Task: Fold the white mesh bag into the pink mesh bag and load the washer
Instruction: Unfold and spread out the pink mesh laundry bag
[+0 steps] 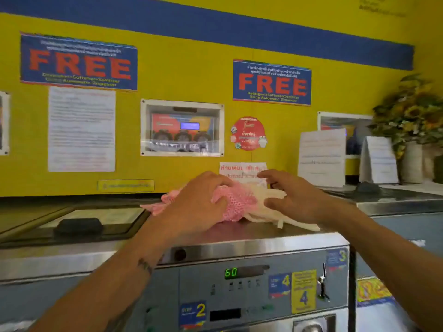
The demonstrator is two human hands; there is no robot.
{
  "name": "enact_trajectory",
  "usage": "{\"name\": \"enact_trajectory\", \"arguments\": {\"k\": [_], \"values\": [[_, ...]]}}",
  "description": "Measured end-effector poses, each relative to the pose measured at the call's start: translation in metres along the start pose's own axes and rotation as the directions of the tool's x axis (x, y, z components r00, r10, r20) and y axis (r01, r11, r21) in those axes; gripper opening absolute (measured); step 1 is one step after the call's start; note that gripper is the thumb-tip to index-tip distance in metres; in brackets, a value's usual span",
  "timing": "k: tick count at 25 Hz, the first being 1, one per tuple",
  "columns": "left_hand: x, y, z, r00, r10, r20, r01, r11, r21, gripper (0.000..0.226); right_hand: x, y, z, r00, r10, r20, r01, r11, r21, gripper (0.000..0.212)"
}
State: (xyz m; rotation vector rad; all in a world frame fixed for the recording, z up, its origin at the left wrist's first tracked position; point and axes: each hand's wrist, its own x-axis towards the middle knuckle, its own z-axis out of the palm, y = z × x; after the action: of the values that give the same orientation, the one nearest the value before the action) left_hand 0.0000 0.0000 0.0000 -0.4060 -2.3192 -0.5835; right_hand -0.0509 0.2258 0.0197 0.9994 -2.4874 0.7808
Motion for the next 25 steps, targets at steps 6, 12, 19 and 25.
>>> {"name": "enact_trajectory", "arguments": {"k": [6, 12, 19, 25], "values": [[0.088, -0.056, 0.036, 0.819, -0.387, 0.424, 0.118, 0.836, 0.535, 0.096, 0.111, 0.047, 0.018, 0.991, 0.031, 0.129, -0.017, 0.994, -0.104, 0.066], [0.111, -0.136, 0.066, 0.751, -0.467, 0.466, 0.245, 0.853, 0.461, 0.085, 0.207, 0.088, 0.056, 0.834, 0.093, 0.544, 0.006, 0.984, -0.178, 0.054], [0.097, -0.153, 0.049, 0.874, -0.441, 0.204, 0.356, 0.867, 0.349, 0.072, 0.201, 0.110, 0.105, 0.838, 0.079, 0.541, 0.008, 0.988, -0.155, 0.078], [0.095, -0.154, 0.037, 0.900, -0.418, 0.126, 0.368, 0.882, 0.294, 0.075, 0.194, 0.112, 0.074, 0.791, -0.006, 0.612, 0.010, 1.000, -0.003, 0.063]]}}
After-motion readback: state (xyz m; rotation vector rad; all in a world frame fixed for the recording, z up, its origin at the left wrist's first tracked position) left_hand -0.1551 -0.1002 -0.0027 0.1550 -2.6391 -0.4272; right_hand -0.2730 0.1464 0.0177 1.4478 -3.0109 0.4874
